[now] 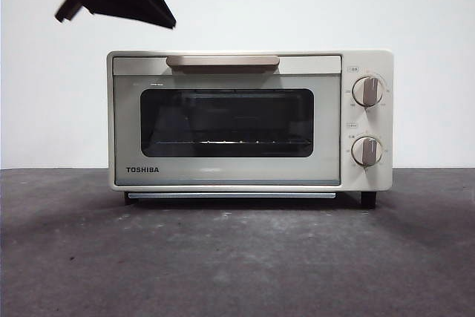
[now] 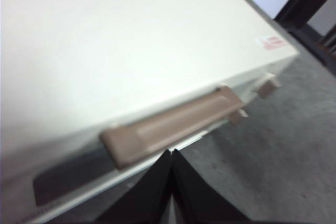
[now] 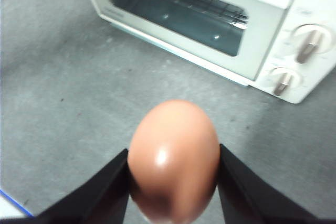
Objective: Eggoven
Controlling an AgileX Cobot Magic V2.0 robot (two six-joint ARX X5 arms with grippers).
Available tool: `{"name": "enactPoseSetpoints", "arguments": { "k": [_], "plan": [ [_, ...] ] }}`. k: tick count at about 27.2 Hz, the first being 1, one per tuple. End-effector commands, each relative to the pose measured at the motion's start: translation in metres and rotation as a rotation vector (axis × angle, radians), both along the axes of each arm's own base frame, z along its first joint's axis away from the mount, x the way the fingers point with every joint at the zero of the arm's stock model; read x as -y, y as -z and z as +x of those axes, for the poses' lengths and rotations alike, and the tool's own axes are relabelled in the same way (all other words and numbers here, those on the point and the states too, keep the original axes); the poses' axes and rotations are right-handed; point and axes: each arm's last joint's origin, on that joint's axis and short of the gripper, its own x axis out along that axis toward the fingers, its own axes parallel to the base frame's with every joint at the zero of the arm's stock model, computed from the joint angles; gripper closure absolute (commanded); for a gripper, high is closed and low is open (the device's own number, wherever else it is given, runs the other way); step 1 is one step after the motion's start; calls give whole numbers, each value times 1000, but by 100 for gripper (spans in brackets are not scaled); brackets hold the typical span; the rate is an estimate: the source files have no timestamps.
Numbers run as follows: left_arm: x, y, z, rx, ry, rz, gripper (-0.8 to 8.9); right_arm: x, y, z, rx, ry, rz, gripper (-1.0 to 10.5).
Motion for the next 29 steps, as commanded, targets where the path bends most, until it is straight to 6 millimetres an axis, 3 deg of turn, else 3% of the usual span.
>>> {"name": "enactPoseSetpoints", "arguments": {
  "k": [1,8,17,29],
  "plan": [
    [9,-2,13,34,14,21,806,1,-6,-3,19,-12,7,944],
    [23,12,33,40,25,30,806,3,-6,-5,14,-10,0,944],
    [32,31,43,6,24,60,806,3,-6,-5,19,-9,-5,944],
    [64,50,11,-152,187,195,806,3,-6,-5,26,-16,-10,944]
  ]
}}
